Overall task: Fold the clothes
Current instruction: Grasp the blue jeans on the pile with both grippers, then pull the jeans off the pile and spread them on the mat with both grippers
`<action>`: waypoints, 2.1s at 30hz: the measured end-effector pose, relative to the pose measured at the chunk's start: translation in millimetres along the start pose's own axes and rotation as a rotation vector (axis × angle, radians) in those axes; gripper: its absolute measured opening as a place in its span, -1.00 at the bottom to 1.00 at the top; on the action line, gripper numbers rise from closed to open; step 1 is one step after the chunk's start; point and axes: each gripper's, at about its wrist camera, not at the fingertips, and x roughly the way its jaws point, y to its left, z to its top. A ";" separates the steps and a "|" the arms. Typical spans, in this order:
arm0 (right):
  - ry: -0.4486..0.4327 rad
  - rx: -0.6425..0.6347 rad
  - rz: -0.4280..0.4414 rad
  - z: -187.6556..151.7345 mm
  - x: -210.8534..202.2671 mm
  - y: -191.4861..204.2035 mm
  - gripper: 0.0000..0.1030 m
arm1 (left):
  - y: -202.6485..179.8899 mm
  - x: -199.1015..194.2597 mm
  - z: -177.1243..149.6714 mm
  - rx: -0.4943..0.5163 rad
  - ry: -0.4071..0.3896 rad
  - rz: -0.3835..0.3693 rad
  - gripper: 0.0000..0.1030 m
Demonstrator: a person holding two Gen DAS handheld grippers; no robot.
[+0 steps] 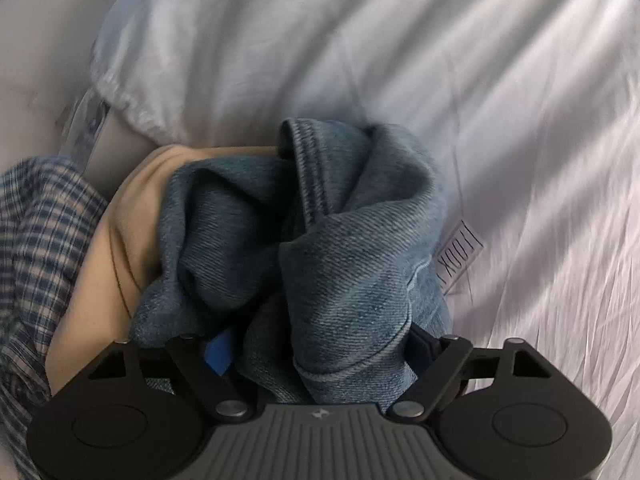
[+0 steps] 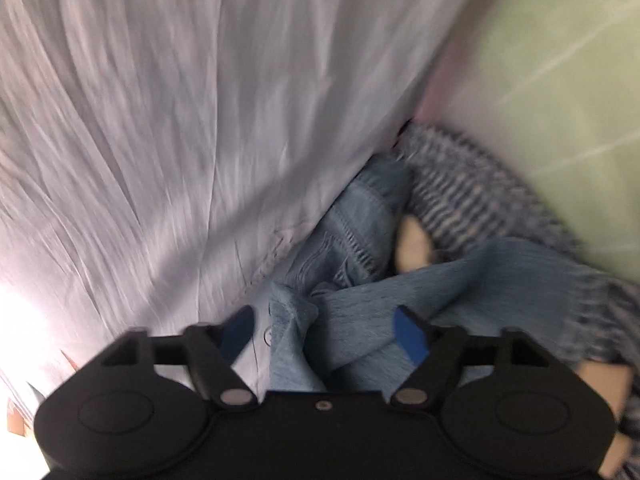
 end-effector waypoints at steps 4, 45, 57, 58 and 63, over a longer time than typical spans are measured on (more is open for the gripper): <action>0.046 0.036 0.097 -1.5 33.0 10.5 -0.03 | -2.2 -2.0 0.6 0.000 0.006 -0.006 0.43; -0.809 0.131 -0.515 -329.5 -603.0 -134.9 -0.72 | 1.6 -190.0 -525.9 0.691 0.823 0.029 -0.13; -0.832 0.161 -0.496 -358.1 -649.2 -161.4 -0.17 | 30.1 -228.6 -480.0 0.668 0.649 0.161 -0.08; -0.828 0.161 -0.490 -358.9 -645.9 -162.3 -0.08 | 34.1 -232.2 -473.8 0.670 0.639 0.165 -0.07; -0.792 0.149 -0.504 -353.0 -620.4 -165.5 0.29 | 54.8 -239.3 -440.2 0.649 0.605 0.202 0.00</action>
